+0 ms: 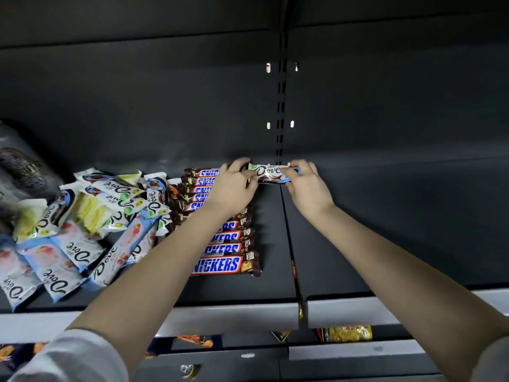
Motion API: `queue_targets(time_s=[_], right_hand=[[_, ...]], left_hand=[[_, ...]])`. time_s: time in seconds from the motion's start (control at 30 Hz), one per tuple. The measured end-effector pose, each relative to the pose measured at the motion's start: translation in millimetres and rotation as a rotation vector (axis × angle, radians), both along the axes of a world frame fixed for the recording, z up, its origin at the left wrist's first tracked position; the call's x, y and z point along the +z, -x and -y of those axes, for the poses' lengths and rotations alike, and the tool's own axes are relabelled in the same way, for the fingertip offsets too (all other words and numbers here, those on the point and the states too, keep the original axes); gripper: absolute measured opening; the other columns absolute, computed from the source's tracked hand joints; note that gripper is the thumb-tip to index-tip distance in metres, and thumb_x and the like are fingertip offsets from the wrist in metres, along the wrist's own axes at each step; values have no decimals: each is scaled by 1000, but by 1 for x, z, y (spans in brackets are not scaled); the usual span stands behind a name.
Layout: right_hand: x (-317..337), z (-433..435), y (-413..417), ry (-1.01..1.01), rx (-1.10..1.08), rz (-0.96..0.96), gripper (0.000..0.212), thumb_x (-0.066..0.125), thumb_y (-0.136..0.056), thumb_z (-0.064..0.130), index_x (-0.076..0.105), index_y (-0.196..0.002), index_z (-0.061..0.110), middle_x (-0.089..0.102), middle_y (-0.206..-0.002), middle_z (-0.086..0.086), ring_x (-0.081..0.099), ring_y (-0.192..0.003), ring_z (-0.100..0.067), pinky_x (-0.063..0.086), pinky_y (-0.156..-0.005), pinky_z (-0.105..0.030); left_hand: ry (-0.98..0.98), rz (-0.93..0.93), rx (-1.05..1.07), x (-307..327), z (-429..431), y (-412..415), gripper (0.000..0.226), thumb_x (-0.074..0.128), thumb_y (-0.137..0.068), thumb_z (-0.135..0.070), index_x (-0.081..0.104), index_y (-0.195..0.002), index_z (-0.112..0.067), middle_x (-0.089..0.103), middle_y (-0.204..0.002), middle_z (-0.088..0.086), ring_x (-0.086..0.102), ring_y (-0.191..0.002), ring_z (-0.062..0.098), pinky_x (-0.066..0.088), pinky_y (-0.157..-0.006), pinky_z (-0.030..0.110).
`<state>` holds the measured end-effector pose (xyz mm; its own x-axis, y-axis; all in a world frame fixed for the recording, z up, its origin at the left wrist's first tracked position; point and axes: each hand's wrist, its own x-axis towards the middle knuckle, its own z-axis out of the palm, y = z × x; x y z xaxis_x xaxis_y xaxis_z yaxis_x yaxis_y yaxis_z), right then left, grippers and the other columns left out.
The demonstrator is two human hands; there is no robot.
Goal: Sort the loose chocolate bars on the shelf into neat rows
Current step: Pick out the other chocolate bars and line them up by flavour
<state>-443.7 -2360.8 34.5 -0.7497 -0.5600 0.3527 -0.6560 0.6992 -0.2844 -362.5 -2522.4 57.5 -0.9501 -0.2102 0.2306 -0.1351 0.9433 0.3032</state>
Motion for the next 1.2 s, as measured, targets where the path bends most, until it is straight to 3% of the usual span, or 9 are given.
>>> queue_targets(time_s=[0.23,0.33,0.43,0.63,0.77,0.93,1.2], right_hand=[[-7,0,2,47,-70,-87,29,60,-82,4,69,-105,17,59,-112,-4,49,-106,-29,38,-82,-42],[-10,0,2,85,-49,-102,31,64,-75,-2,72,-99,15,63,-101,-6,56,-96,-32,44,-74,-42],[-8,-1,2,102,-48,-50,31,61,-78,-1,72,-102,15,62,-105,-8,53,-98,-33,51,-72,-40],[-5,-3,2,114,-84,16,25,56,-86,7,67,-108,13,57,-107,-10,48,-101,-30,49,-75,-38],[-5,-3,5,150,-158,66,21,59,-84,16,65,-104,16,50,-118,-5,43,-108,-27,43,-85,-37],[-3,0,7,139,-163,165,40,57,-82,21,51,-122,19,44,-125,-6,42,-114,-26,36,-96,-37],[-5,0,11,189,-104,204,36,55,-82,14,57,-117,8,44,-125,-6,41,-113,-24,40,-96,-30]], left_hand=[[67,52,-14,-4,2,3,38,35,-98,-36,57,-126,-23,36,-146,-9,29,-129,28,29,-108,40],[76,71,-1,-3,1,2,37,36,-97,-34,56,-127,-25,33,-148,-9,26,-131,27,28,-108,40],[69,51,5,-2,0,1,35,41,-95,-31,58,-125,-25,35,-146,-8,27,-131,26,28,-108,39],[14,41,-17,0,-1,-2,28,45,-92,-28,69,-106,-31,36,-144,-6,27,-129,26,28,-109,40],[43,83,-10,1,-2,-2,30,43,-93,-29,68,-109,-31,32,-147,-7,21,-133,27,26,-110,43],[49,82,-6,0,-2,-3,29,42,-94,-30,67,-110,-31,31,-147,-8,19,-135,26,24,-111,42],[42,87,-5,-1,-1,0,28,43,-93,-29,67,-109,-30,33,-146,-10,21,-133,22,24,-109,40]])
